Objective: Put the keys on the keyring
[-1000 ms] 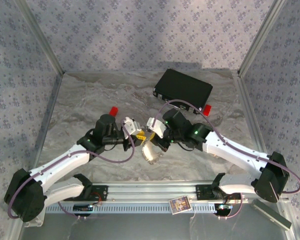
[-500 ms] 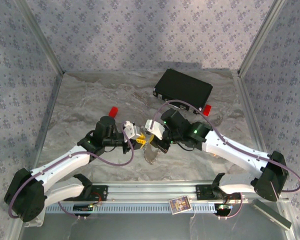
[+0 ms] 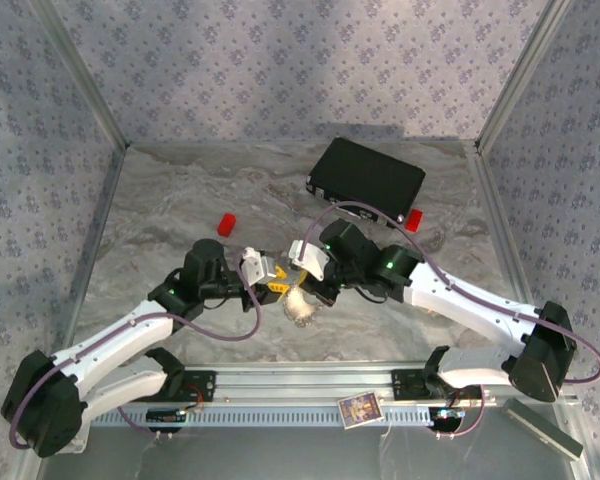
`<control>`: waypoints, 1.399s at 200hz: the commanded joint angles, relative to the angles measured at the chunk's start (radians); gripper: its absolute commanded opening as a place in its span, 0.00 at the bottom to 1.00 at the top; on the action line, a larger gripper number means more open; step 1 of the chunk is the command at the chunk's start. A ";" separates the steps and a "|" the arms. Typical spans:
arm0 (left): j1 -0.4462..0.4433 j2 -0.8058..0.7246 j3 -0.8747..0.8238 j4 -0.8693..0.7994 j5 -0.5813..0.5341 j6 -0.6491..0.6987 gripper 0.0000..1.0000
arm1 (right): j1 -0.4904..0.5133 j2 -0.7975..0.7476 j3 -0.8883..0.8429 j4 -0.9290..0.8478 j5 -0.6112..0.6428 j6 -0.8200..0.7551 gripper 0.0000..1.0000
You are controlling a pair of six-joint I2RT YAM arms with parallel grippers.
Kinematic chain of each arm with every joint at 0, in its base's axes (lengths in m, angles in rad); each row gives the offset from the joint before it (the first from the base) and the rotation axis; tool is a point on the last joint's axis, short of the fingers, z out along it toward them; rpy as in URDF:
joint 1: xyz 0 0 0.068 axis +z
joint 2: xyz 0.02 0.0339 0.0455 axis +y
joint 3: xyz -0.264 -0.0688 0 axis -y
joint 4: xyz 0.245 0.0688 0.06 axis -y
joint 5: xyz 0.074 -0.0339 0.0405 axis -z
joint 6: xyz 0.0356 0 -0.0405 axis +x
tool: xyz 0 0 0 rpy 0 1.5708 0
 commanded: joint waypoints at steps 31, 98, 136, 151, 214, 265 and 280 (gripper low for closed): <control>-0.013 0.015 0.013 0.041 0.083 0.001 0.27 | 0.022 0.006 0.051 0.019 -0.059 -0.022 0.00; -0.016 0.036 0.038 -0.009 0.121 0.023 0.01 | 0.030 0.027 0.072 0.017 -0.072 -0.031 0.00; -0.016 0.026 0.024 0.036 0.136 0.002 0.00 | 0.005 -0.031 0.022 0.070 -0.086 0.004 0.17; -0.016 0.021 -0.002 0.107 0.141 -0.046 0.00 | -0.032 -0.087 -0.039 0.140 -0.113 0.048 0.27; -0.025 0.026 -0.103 0.398 0.150 -0.227 0.00 | -0.105 -0.338 -0.468 0.742 -0.265 0.119 0.30; -0.036 0.029 -0.122 0.450 0.144 -0.248 0.00 | -0.077 -0.334 -0.507 0.750 -0.228 0.084 0.29; -0.039 0.032 -0.123 0.455 0.148 -0.248 0.00 | -0.073 -0.320 -0.507 0.768 -0.227 0.089 0.28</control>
